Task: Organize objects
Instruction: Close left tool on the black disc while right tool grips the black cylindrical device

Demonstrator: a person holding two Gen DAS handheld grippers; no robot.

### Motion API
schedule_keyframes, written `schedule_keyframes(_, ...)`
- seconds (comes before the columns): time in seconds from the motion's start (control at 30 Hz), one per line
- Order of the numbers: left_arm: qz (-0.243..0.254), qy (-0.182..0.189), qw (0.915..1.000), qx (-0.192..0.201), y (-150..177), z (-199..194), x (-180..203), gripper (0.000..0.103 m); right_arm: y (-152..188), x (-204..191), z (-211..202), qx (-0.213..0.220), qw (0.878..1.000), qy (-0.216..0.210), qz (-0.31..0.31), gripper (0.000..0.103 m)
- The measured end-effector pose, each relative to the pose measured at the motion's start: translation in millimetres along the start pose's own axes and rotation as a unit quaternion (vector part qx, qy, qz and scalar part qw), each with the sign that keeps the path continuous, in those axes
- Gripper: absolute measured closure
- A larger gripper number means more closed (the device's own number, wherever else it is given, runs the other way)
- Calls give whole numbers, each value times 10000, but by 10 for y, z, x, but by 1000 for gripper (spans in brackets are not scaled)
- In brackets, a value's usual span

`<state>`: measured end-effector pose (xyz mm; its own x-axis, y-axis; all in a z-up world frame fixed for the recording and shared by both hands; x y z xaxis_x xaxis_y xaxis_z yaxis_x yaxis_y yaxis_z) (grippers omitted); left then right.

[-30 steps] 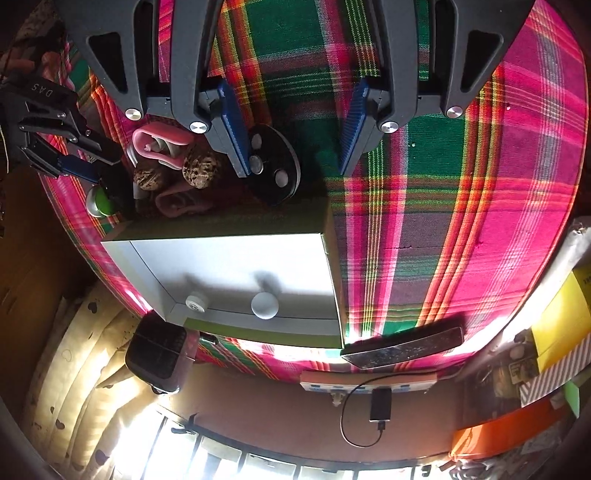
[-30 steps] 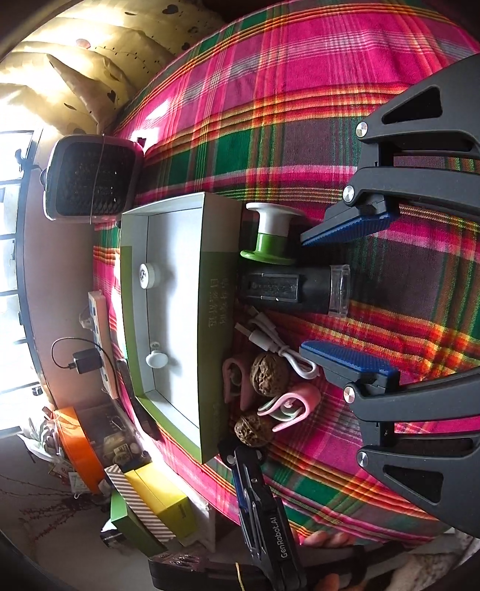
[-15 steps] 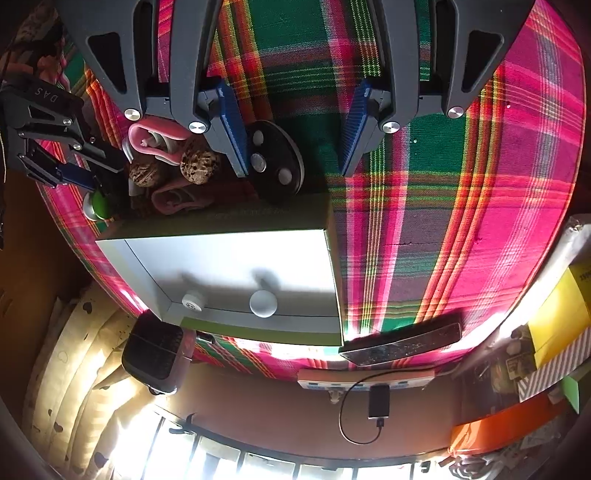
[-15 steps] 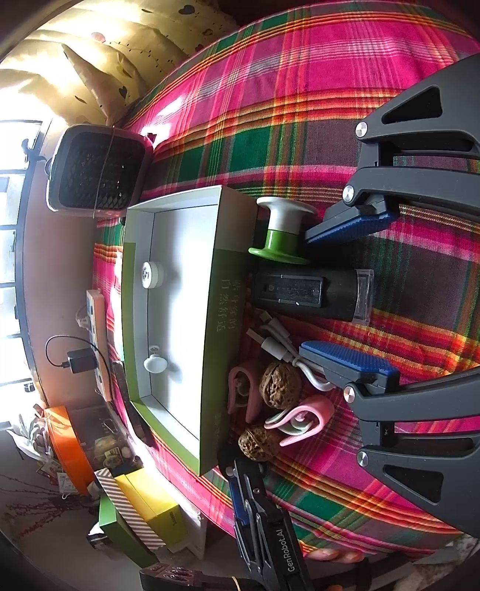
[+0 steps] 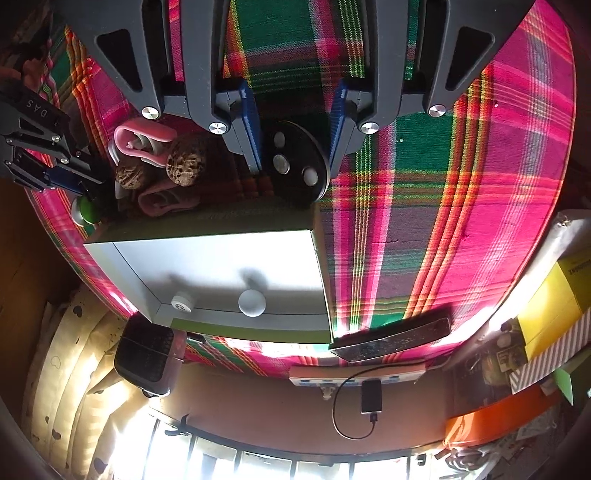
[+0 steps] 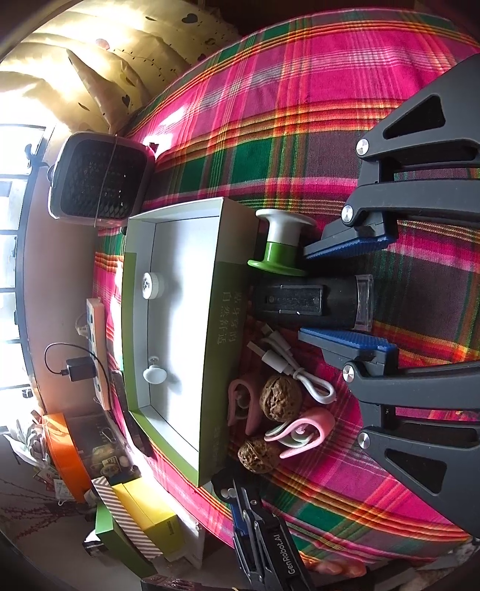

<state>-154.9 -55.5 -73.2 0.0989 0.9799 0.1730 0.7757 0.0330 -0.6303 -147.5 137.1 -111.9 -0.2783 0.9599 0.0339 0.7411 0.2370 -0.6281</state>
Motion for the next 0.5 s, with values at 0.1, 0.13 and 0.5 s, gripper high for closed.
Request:
schedule_keyframes(0.1,-9,10,10000,1,3,2,0,73,-4,-12,4,1,10000,20,-23,71)
schedule_keyframes(0.13,-5,5,10000,1,3,2,0,73,-4,-15,5,1,10000,32,-34,71)
schedule_keyframes(0.5,14,-10,10000,8,-2,1,1,74,-4,-27,9,2,10000,59,-49,71)
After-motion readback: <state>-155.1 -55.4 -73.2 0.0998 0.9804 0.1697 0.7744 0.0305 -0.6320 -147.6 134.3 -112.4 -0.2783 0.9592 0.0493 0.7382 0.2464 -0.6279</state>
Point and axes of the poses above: each gripper's, at about its wrist camera, not at the fingertips, and z roughly the way its jaws point, x to its right, y to its underside, the point moved 10 cm from there along z, roughly the way its jaws point, and after that the axes turned 4 degrees about y, right-handed, at the moved point
